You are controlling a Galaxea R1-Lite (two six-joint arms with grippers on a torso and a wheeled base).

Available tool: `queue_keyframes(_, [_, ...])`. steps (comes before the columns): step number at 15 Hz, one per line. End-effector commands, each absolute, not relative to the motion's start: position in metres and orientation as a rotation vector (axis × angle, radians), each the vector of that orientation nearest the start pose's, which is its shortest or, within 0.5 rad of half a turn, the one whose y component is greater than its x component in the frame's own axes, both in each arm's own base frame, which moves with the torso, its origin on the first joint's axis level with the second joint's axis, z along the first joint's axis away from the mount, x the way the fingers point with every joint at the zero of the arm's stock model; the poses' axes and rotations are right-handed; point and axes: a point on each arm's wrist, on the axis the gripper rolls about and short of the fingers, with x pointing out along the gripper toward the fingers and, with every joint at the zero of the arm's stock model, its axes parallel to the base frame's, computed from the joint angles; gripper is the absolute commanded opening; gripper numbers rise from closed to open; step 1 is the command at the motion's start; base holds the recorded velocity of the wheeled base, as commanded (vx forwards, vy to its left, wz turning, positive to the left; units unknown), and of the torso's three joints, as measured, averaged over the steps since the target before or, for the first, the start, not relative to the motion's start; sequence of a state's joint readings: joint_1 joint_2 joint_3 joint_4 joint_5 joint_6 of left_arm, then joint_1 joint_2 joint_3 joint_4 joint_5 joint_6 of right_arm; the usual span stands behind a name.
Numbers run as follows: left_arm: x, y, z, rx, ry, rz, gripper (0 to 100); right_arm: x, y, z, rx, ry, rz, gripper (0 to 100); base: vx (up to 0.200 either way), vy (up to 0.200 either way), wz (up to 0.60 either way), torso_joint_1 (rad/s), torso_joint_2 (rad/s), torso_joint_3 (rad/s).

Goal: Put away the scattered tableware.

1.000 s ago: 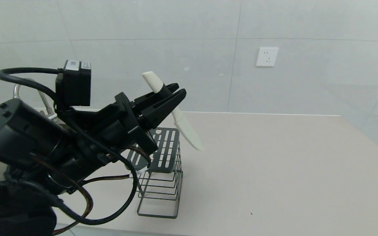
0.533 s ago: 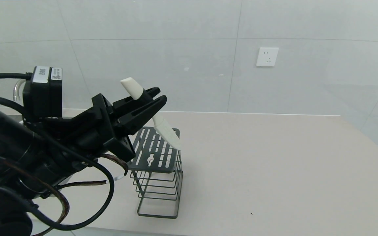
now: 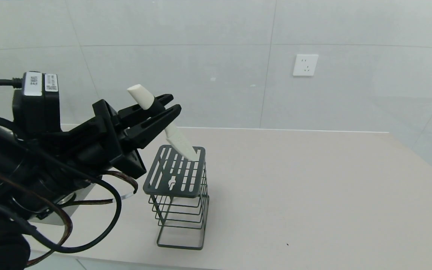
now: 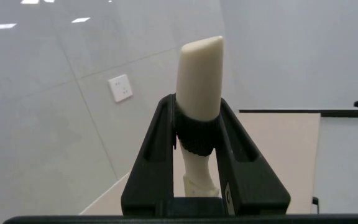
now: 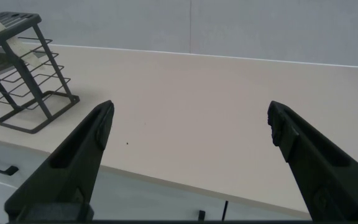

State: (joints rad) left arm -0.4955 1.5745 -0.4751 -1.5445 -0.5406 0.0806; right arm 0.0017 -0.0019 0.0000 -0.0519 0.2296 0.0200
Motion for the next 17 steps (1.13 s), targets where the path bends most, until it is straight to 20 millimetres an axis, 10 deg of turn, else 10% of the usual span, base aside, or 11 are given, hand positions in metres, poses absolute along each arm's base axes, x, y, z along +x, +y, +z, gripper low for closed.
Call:
queue_keyframes(1, [0.206, -0.118, 0.222, 0.095, -0.501, -0.975, 0, -0.024, 0.005, 0.081, 0.014, -0.050, 0.232, 100, 0.000, 0.000, 0.00, 0.000, 0.00, 0.000])
queue_keyframes(17, [0.219, -0.143, 0.251, 0.172, -0.380, -0.929, 0, -0.024, 0.005, 0.081, 0.021, -0.050, 0.229, 100, 0.000, 0.000, 0.00, 0.000, 0.00, 0.000])
